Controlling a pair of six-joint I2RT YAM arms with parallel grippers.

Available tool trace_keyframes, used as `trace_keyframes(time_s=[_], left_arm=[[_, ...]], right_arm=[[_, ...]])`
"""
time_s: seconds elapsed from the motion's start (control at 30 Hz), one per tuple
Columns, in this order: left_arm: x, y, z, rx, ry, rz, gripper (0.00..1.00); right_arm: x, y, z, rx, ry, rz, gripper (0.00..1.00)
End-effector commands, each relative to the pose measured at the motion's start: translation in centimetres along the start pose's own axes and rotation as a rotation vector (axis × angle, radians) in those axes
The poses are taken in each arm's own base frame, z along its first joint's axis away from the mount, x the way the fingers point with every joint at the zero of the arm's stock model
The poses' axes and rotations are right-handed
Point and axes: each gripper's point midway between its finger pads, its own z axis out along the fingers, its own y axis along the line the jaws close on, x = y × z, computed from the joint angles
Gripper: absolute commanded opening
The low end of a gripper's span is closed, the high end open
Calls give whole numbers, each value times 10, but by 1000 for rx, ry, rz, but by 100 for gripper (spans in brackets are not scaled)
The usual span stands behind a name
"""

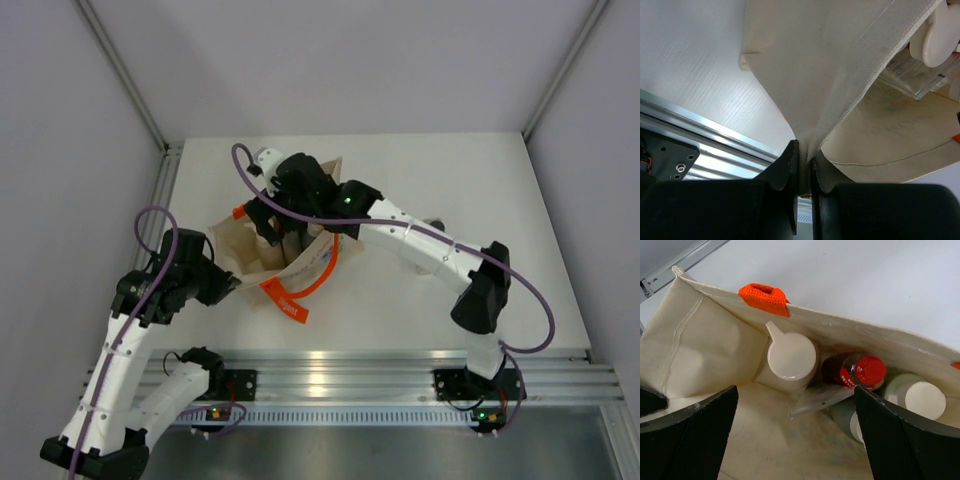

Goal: Take the personal care products out of the canvas bag

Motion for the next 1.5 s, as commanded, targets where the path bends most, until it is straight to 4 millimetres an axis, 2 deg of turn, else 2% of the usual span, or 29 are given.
trace_keyframes(time_s=[0.0, 0.17, 0.43, 0.53, 0.63, 0.7, 0.73, 0.83, 0.87, 0.97, 1.07, 1.2, 1.4, 1.47], left_arm=[[-15, -14, -5, 52, -64, -14, 0], [-15, -14, -5, 49, -65, -5, 0], [-15, -12, -5, 48, -66, 6, 0], [-15, -12, -6, 50, -69, 10, 0], [-16, -12, -6, 50, -71, 13, 0], [-18, -14, -7, 50, -80, 14, 0], [-19, -15, -8, 52, -84, 16, 0], [-22, -17, -9, 53, -95, 16, 0], [-22, -17, -9, 53, -95, 19, 0], [-22, -18, -8, 51, -89, 21, 0], [-21, -19, -7, 49, -82, 24, 0], [-21, -19, -8, 52, -84, 24, 0], [-22, -20, -8, 51, -85, 21, 0], [-22, -20, -8, 52, -86, 19, 0]], right_arm=[[-9, 8, 6, -41, 0, -58, 95], [5, 3, 37, -32, 43, -118, 94], [4, 11, 60, -69, 42, -128, 87], [12, 12, 72, -77, 63, -136, 81], [17, 13, 75, -84, 74, -128, 73], [20, 14, 76, -89, 82, -126, 67], [20, 14, 75, -89, 82, -126, 60], [20, 15, 72, -93, 82, -127, 52], [20, 14, 72, -93, 82, -126, 41], [19, 15, 71, -95, 79, -126, 18], [11, 17, 66, -99, 59, -122, 9], [-8, 22, 54, -89, 13, -128, 0], [-36, 30, 35, -81, -59, -129, 0], [-44, 27, 29, -54, -81, -124, 0]])
